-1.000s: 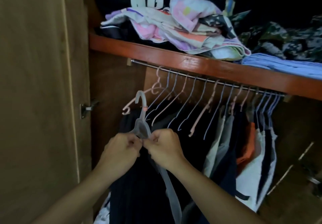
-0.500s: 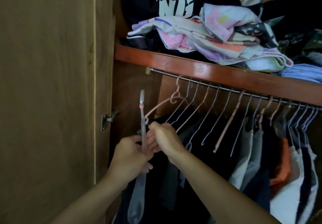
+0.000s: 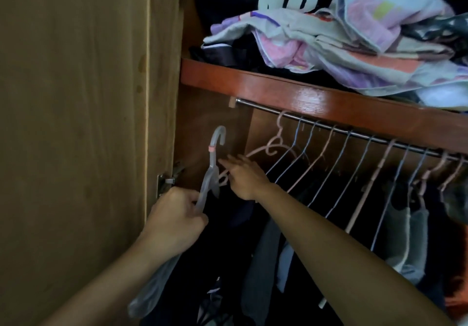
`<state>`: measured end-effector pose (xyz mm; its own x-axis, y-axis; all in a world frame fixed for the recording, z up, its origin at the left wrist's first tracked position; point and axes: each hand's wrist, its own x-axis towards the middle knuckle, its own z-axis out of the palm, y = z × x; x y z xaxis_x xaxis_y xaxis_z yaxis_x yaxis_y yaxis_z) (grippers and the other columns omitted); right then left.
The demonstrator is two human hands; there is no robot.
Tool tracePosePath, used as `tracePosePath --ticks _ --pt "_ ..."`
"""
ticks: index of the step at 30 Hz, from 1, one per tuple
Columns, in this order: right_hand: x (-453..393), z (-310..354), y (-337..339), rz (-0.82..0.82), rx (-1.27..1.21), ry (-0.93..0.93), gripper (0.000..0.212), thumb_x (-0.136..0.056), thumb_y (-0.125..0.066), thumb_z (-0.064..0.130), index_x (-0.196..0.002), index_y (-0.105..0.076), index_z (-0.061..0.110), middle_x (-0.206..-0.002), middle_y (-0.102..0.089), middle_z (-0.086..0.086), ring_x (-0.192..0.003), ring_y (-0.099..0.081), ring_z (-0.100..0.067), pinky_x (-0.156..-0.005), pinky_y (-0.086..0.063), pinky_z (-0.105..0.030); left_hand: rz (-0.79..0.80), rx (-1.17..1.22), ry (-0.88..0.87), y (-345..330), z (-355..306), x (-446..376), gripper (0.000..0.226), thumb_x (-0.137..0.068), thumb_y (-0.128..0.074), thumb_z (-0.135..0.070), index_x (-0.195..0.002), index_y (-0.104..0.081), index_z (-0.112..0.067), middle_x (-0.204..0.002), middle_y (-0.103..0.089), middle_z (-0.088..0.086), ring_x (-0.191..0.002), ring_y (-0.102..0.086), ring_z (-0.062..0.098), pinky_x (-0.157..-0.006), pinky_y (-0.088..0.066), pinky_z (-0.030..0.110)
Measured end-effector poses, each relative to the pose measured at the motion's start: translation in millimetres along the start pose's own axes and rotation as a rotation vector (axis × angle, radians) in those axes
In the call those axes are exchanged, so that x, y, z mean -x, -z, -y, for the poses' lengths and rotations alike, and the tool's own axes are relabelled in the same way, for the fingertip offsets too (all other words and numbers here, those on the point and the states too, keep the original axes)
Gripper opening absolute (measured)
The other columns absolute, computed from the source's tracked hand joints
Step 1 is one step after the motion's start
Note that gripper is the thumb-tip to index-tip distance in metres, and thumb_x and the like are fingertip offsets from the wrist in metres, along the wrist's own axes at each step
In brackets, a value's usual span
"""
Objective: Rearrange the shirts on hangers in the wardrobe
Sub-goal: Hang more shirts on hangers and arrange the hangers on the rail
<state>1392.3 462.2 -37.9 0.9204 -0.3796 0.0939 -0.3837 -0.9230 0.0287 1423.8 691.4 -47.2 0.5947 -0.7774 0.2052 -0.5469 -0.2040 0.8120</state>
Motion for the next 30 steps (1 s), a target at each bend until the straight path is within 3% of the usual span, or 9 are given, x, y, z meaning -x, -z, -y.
tracePosePath --ticks 4,8,10,15,21,25,28,30 --pt "-12.9 -15.4 -13.5 0.058 0.092 0.023 0.064 -0.098 -0.047 0.02 -0.157 -0.021 0.024 -0.164 -0.018 -0.003 -0.152 -0.007 -0.025 -0.119 -0.013 -0.042 -0.024 -0.051 0.003 7.2 -5.5 4.4 0.039 -0.08 -0.064 -0.003 -0.059 -0.065 -0.036 -0.05 -0.06 -0.007 -0.049 -0.063 0.01 -0.049 -0.048 0.033" --pt "-6.1 -27.1 -21.2 -0.048 0.116 0.078 0.05 -0.091 -0.052 0.018 -0.141 -0.047 0.021 -0.149 -0.041 -0.001 -0.144 -0.024 -0.025 -0.115 -0.022 -0.041 -0.063 -0.133 0.028 11.8 -10.5 5.8 0.015 -0.079 -0.066 -0.009 -0.07 -0.069 -0.02 -0.061 -0.066 0.004 -0.055 -0.064 0.015 -0.06 -0.056 0.048" --pt "1.8 -31.9 -21.5 -0.097 0.148 0.102 0.036 -0.089 -0.054 0.017 -0.125 -0.058 0.021 -0.134 -0.053 0.0 -0.132 -0.036 -0.023 -0.109 -0.03 -0.04 -0.104 -0.167 0.017 11.6 -14.7 7.3 0.015 -0.077 -0.066 -0.01 -0.065 -0.065 -0.02 -0.06 -0.064 0.003 -0.057 -0.065 0.018 -0.061 -0.055 0.05" --pt "23.5 -44.2 -14.4 -0.126 0.216 0.103 0.018 -0.083 -0.066 0.012 -0.098 -0.066 0.021 -0.107 -0.061 0.0 -0.114 -0.047 -0.022 -0.099 -0.033 -0.033 -0.145 -0.189 -0.007 4.6 -25.7 1.0 0.019 -0.076 -0.067 -0.006 -0.063 -0.064 -0.018 -0.054 -0.063 0.003 -0.053 -0.063 0.018 -0.059 -0.054 0.048" --pt "49.4 -56.4 -8.9 -0.161 0.217 0.119 0.015 -0.083 -0.065 0.008 -0.095 -0.067 0.017 -0.104 -0.062 -0.004 -0.108 -0.051 -0.024 -0.094 -0.038 -0.029 -0.125 -0.16 -0.04 -17.8 -24.6 -33.7 0.017 -0.076 -0.069 -0.008 -0.08 -0.072 -0.024 -0.06 -0.068 -0.002 -0.055 -0.066 0.01 -0.058 -0.056 0.04" --pt "60.0 -60.4 -9.6 -0.189 0.195 0.152 0.017 -0.083 -0.059 0.004 -0.093 -0.065 0.016 -0.103 -0.065 -0.002 -0.111 -0.05 -0.024 -0.094 -0.041 -0.032 -0.17 -0.197 -0.089 -34.0 -17.5 -67.1 0.012 -0.071 -0.065 -0.007 -0.066 -0.068 -0.018 -0.054 -0.063 -0.001 -0.051 -0.061 0.01 -0.05 -0.048 0.036" --pt "64.7 -62.5 -11.1 -0.203 0.166 0.159 0.019 -0.081 -0.059 0.002 -0.092 -0.066 0.016 -0.106 -0.065 0.0 -0.113 -0.049 -0.023 -0.092 -0.04 -0.034 -0.153 -0.222 -0.098 -41.1 -16.6 -93.9 0.015 -0.07 -0.066 -0.009 -0.062 -0.067 -0.022 -0.051 -0.061 -0.012 -0.053 -0.06 0.003 -0.042 -0.036 0.016" --pt "66.0 -65.7 -11.6 -0.209 0.153 0.16 0.021 -0.08 -0.058 0.001 -0.093 -0.066 0.016 -0.104 -0.065 0.0 -0.114 -0.049 -0.022 -0.094 -0.04 -0.035 -0.13 -0.244 -0.102 -44.1 -17.1 -113.3 0.014 -0.07 -0.064 -0.009 -0.065 -0.069 -0.021 -0.055 -0.063 -0.008 -0.057 -0.062 0.007 -0.047 -0.04 0.021"
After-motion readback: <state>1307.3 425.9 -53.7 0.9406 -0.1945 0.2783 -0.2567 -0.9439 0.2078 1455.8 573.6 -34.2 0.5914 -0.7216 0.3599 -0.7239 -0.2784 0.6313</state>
